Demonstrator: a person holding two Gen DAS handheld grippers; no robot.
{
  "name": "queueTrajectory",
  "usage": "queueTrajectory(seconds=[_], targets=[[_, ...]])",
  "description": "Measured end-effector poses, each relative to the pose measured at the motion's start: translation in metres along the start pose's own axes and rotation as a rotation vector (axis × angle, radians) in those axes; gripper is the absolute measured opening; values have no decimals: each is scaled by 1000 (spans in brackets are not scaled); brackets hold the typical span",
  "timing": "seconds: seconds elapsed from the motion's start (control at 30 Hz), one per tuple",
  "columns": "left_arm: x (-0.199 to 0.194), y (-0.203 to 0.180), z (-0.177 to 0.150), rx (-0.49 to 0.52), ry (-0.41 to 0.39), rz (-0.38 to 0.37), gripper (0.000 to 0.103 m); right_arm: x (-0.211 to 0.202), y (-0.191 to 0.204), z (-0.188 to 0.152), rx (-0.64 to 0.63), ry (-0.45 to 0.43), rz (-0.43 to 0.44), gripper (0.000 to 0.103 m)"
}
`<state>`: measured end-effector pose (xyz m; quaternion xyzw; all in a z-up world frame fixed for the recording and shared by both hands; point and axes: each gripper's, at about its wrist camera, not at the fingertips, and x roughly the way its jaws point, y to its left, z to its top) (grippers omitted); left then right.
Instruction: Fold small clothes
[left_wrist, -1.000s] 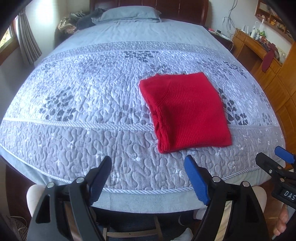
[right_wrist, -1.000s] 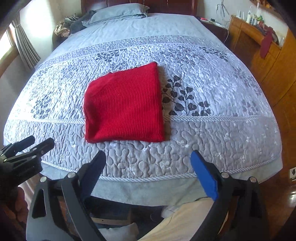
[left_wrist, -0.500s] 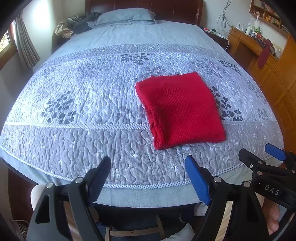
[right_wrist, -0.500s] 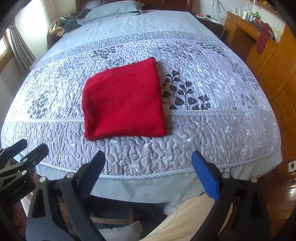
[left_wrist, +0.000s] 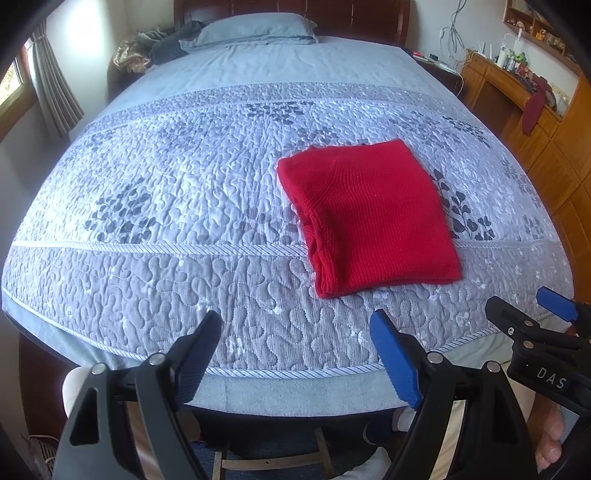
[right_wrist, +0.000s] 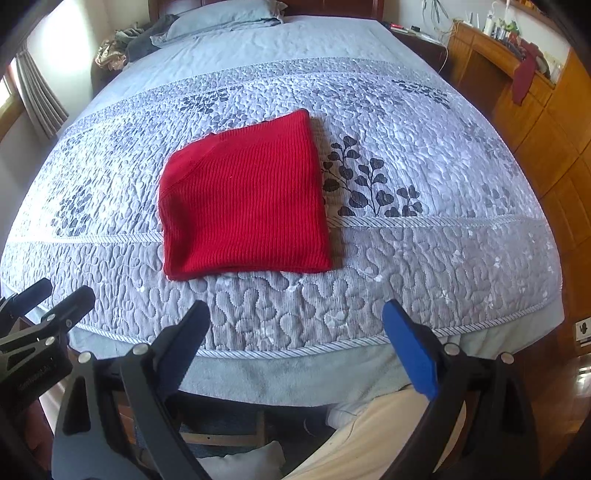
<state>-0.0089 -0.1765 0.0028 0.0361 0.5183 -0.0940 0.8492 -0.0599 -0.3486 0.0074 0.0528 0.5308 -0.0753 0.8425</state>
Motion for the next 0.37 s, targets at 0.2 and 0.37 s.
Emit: queueTrajectory(seconds=[0.2,0.37], targets=[[1,2,1,-3,6,-8,84,1,1,0,2,1,3,94],[0,1,1,0,5,-9,84,1,-2,1,16,1,3,94]])
